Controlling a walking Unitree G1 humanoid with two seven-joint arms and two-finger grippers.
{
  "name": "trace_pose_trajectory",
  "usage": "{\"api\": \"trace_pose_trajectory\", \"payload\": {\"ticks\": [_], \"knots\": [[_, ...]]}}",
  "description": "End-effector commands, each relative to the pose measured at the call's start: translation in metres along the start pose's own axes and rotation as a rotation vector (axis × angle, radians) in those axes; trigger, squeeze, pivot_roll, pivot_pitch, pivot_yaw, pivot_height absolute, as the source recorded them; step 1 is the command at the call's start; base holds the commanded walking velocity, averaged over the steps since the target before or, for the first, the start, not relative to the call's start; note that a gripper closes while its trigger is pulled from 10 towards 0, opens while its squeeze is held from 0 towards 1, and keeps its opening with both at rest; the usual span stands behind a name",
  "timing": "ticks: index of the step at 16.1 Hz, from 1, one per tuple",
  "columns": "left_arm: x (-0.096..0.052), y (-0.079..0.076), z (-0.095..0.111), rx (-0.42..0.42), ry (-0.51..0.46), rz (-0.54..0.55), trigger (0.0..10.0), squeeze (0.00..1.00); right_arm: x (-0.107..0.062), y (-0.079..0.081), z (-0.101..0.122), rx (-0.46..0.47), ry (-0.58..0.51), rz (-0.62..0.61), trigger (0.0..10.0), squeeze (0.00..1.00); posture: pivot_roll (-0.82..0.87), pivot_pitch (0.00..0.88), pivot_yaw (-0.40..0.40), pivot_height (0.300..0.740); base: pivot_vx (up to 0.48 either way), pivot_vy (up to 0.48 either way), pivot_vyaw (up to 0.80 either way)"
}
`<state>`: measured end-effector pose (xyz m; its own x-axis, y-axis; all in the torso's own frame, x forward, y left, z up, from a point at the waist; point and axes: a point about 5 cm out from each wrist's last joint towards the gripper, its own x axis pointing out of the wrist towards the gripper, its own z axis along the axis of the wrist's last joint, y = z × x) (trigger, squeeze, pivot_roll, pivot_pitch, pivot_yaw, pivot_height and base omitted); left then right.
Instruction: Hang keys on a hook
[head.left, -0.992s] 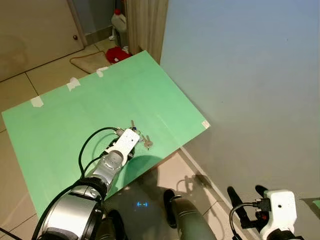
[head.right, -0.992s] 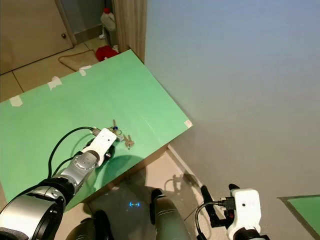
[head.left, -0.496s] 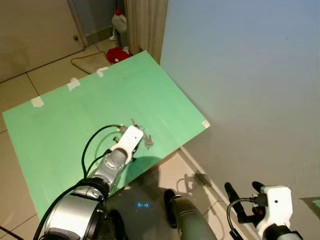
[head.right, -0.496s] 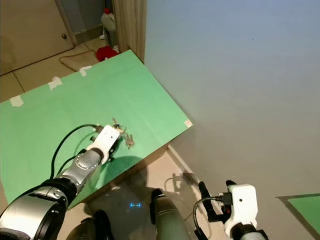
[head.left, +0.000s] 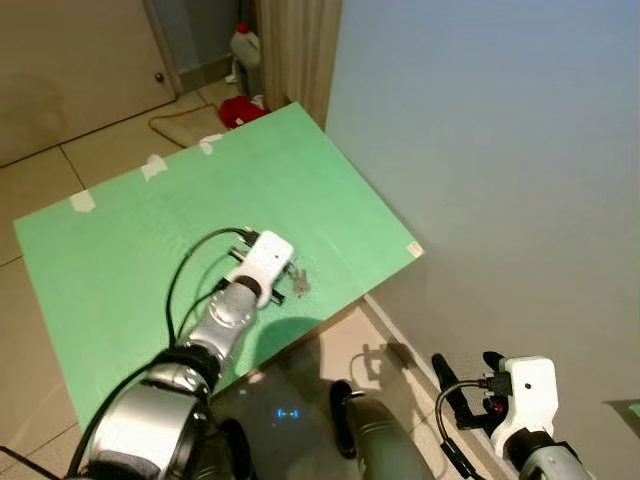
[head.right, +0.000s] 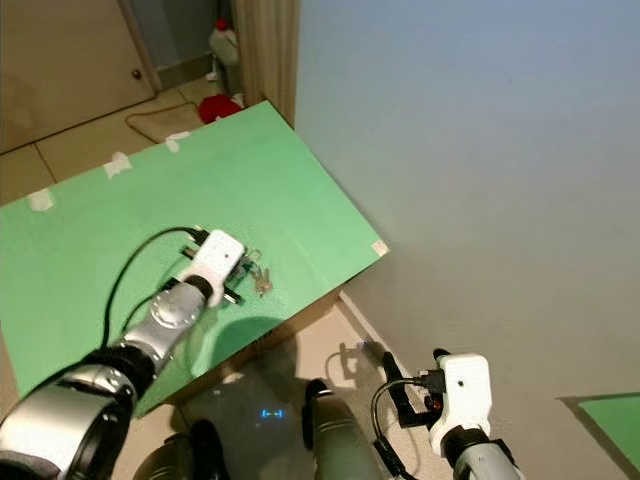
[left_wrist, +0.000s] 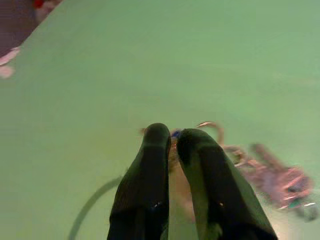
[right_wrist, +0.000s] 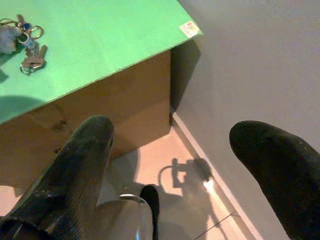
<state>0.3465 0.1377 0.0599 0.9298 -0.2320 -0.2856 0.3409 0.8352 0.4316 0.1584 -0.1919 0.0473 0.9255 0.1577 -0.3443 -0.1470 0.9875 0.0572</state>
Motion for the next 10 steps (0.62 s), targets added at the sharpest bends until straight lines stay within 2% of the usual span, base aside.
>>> {"api": "trace_pose_trajectory", "payload": {"ticks": [1, 3, 4, 6, 7, 8, 10], "knots": [[0.001, -0.005, -0.002, 0.040, 0.034, -0.015, 10.0, 0.00, -0.006, -0.004, -0.006, -0.009, 0.028, -0.009, 10.0, 0.00, -0.40, 0.251, -0.072, 0.740, 0.000, 0.000, 0.00], [0.006, -0.002, 0.006, 0.100, 0.049, -0.009, 10.0, 0.00, -0.018, -0.010, -0.007, -0.025, 0.046, -0.019, 10.0, 0.00, -0.45, 0.260, -0.090, 0.740, 0.000, 0.000, 0.00], [0.006, -0.002, 0.007, 0.088, 0.056, -0.009, 10.0, 0.00, -0.021, -0.011, -0.007, -0.029, 0.050, -0.021, 10.0, 0.00, -0.46, 0.262, -0.094, 0.740, 0.000, 0.000, 0.00], [0.008, -0.006, 0.006, 0.078, 0.096, -0.029, 10.0, 0.00, -0.037, -0.016, -0.009, -0.037, 0.071, -0.049, 10.0, 0.00, -0.51, 0.274, -0.102, 0.740, 0.000, 0.000, 0.00], [0.007, -0.010, 0.001, 0.099, 0.123, -0.045, 10.0, 0.00, -0.042, -0.016, -0.010, -0.038, 0.079, -0.059, 10.0, 0.00, -0.53, 0.279, -0.104, 0.740, 0.000, 0.000, 0.00], [0.005, -0.012, -0.005, 0.081, 0.163, -0.053, 10.0, 0.00, -0.046, -0.015, -0.011, -0.038, 0.085, -0.061, 10.0, 0.00, -0.53, 0.285, -0.099, 0.740, 0.000, 0.000, 0.00], [-0.002, -0.016, -0.023, 0.087, 0.247, -0.050, 10.0, 0.00, -0.047, -0.014, -0.013, -0.029, 0.091, -0.070, 10.0, 0.00, -0.53, 0.294, -0.089, 0.740, 0.000, 0.000, 0.00]]}}
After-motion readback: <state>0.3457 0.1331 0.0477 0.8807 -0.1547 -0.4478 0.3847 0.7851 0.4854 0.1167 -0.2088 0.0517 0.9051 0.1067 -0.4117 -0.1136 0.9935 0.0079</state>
